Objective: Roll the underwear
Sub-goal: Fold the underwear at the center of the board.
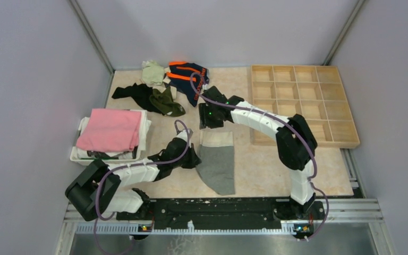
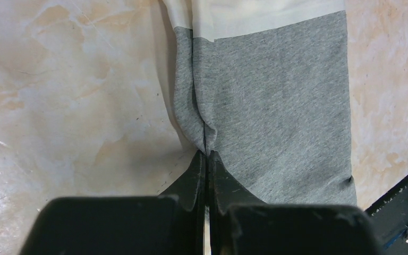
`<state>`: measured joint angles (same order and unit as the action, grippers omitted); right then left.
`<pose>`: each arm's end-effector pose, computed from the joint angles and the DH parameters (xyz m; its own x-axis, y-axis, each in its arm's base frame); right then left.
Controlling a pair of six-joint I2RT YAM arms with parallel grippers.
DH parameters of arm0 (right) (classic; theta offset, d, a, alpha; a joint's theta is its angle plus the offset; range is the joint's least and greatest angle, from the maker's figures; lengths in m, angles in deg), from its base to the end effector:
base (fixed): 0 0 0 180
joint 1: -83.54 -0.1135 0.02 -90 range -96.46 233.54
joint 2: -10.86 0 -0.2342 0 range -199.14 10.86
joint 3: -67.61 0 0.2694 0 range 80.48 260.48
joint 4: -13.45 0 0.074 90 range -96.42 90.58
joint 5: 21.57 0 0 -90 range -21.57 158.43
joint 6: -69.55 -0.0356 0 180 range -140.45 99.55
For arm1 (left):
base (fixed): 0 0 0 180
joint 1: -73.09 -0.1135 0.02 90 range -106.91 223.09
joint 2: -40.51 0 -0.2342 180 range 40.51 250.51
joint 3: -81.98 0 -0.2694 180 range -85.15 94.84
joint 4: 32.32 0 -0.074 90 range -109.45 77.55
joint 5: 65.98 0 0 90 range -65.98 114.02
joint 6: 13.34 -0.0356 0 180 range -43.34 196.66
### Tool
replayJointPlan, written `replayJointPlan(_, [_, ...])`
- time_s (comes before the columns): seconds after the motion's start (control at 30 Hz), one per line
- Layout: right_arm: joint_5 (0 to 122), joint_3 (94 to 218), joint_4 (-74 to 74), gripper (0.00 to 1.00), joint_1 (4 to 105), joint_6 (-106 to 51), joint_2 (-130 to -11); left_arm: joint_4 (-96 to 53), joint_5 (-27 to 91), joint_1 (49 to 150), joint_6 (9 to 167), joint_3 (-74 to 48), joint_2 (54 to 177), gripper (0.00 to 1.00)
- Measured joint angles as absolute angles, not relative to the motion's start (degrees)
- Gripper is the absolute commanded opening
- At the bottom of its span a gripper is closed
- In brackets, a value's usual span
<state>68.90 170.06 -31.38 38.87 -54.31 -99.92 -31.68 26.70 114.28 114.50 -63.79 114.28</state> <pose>0.3098 0.3059 0.2057 -0.8624 -0.0691 -0.5016 -0.2638 0.9069 0.3286 0.1840 -0.1633 0.0962 -0.8035 -0.1112 -0.5849 0.2429 0.8357 -0.4925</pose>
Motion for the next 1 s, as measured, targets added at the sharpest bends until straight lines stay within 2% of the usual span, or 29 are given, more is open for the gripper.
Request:
replayJointPlan(0.47, [72.33, 184.86, -43.86, 0.49, 35.55, -53.66, -114.30, -33.05, 25.19, 115.57, 114.70, -64.34, 114.31, 0.00])
replayJointPlan(1.0, [74.80, 193.17, -49.81, 0.47, 34.70, -52.98, -121.47, -33.14, 25.02, 115.74, 114.44, -64.34, 114.31, 0.00])
